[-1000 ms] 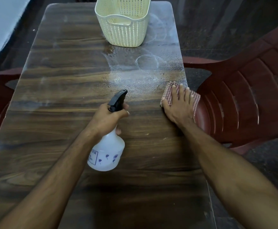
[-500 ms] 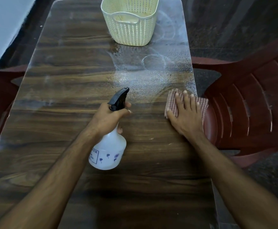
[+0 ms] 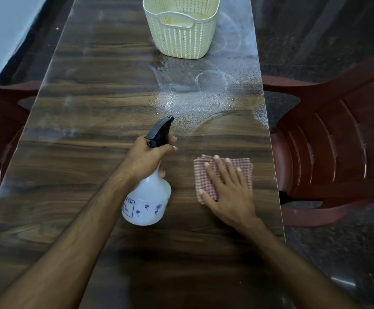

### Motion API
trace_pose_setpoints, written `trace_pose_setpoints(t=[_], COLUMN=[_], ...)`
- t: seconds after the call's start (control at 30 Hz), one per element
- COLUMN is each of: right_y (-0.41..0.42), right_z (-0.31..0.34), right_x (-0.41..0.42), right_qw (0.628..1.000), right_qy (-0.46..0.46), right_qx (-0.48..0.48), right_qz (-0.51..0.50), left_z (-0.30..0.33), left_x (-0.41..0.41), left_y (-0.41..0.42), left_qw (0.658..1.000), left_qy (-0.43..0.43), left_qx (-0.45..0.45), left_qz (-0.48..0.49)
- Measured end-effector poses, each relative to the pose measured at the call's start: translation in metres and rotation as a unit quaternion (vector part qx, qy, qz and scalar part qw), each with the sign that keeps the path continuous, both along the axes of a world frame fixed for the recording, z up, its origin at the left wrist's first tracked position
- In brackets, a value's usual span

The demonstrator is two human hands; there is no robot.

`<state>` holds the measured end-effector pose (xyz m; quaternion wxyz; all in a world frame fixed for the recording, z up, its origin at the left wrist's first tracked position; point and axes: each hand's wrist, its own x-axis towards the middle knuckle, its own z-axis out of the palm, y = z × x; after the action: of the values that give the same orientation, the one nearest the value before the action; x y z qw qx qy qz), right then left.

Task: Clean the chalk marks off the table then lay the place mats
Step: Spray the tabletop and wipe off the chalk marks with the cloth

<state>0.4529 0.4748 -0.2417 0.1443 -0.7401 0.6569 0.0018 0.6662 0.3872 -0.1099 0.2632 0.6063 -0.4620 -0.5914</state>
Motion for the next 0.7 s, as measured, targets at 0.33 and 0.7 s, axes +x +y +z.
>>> trace_pose_setpoints(t=[0.33,0.7], right_y=[-0.124,-0.029], right_z=[0.004,-0.001], right_x=[-0.006,0.02], right_qw=[0.991,0.999], right_qy=[0.015,0.016], right_qx=[-0.012,-0.022], right_qz=[-0.133,-0.022], left_z=[0.002,-0.006], left_x=[0.017,0.034], left_y=[0.014,0.003], left_qw=[1.0,1.0], left_qy=[-0.01,-0.005], left_qx=[0.002,0.006], left_qz=[0.029,0.02])
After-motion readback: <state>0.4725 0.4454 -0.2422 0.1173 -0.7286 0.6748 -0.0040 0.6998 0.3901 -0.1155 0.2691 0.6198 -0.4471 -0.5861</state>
